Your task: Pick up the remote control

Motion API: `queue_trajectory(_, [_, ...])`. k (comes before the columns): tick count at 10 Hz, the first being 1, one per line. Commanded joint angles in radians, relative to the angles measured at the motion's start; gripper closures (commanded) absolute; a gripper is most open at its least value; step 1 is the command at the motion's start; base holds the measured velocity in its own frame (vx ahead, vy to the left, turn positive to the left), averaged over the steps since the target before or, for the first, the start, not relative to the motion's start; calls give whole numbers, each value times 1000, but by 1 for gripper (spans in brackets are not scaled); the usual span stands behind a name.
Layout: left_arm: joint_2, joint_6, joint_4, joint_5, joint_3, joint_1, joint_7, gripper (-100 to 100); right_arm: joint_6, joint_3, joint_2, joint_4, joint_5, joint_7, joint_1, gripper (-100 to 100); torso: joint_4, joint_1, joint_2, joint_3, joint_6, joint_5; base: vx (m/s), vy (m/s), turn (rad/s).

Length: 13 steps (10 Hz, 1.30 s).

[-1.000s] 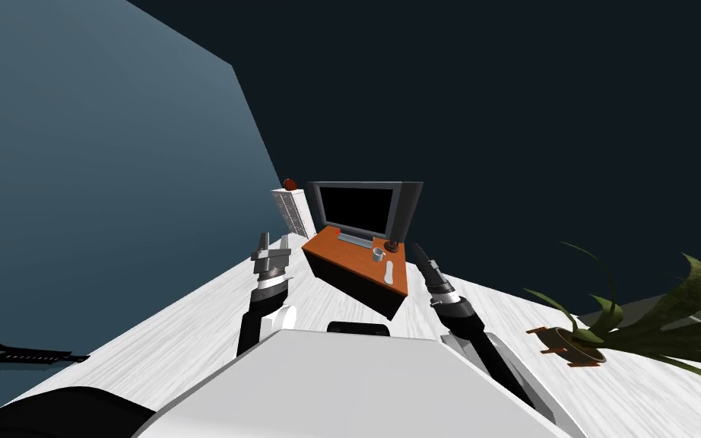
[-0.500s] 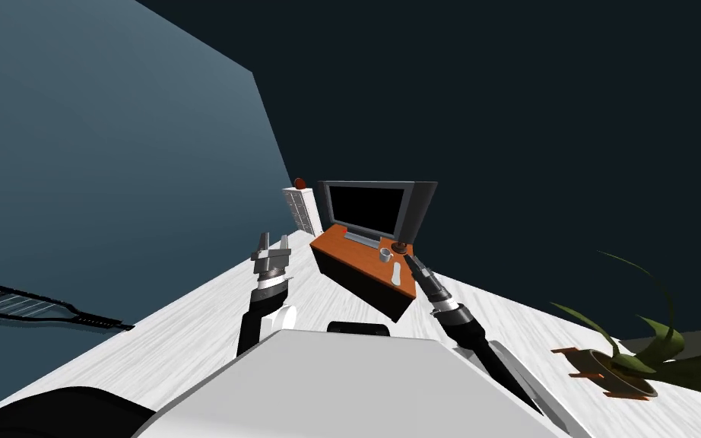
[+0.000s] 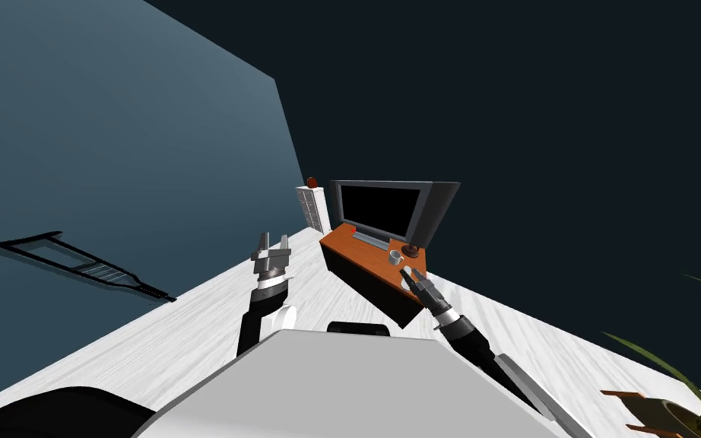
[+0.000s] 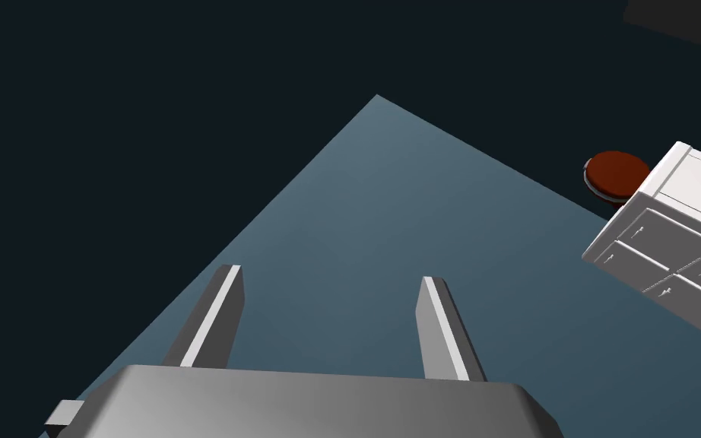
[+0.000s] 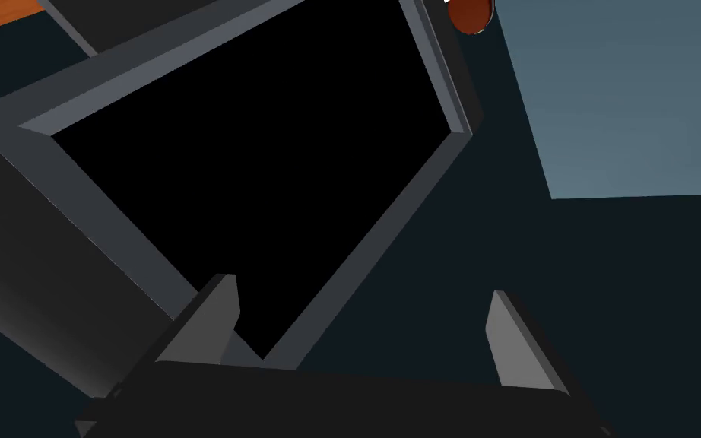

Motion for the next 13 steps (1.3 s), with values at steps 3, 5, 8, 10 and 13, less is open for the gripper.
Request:
queue_trajectory(3, [0,0,0,0,0,0,0,0,10,28,-51,70,29,104,23,-100,0,0,0,0,0,0,-3,35,157])
queue_trajectory(5, [0,0,0,0,0,0,0,0,22,48,-87,109,48,150,39,-100,0,-2,0,0,1,0,3,23,153])
queue_trajectory(8, [0,0,0,0,0,0,0,0,36,69,-121,150,67,225,54,-100,0,-1,-1,-1,0,0,8,27,193])
queue_trajectory(10, [0,0,0,0,0,0,0,0,50,91,-154,191,87,282,68,-100,0,-2,-1,0,0,0,12,17,244])
queue_trajectory(13, [0,0,0,0,0,0,0,0,81,139,-216,272,128,370,93,-100,0,-2,-1,-1,1,0,18,13,260])
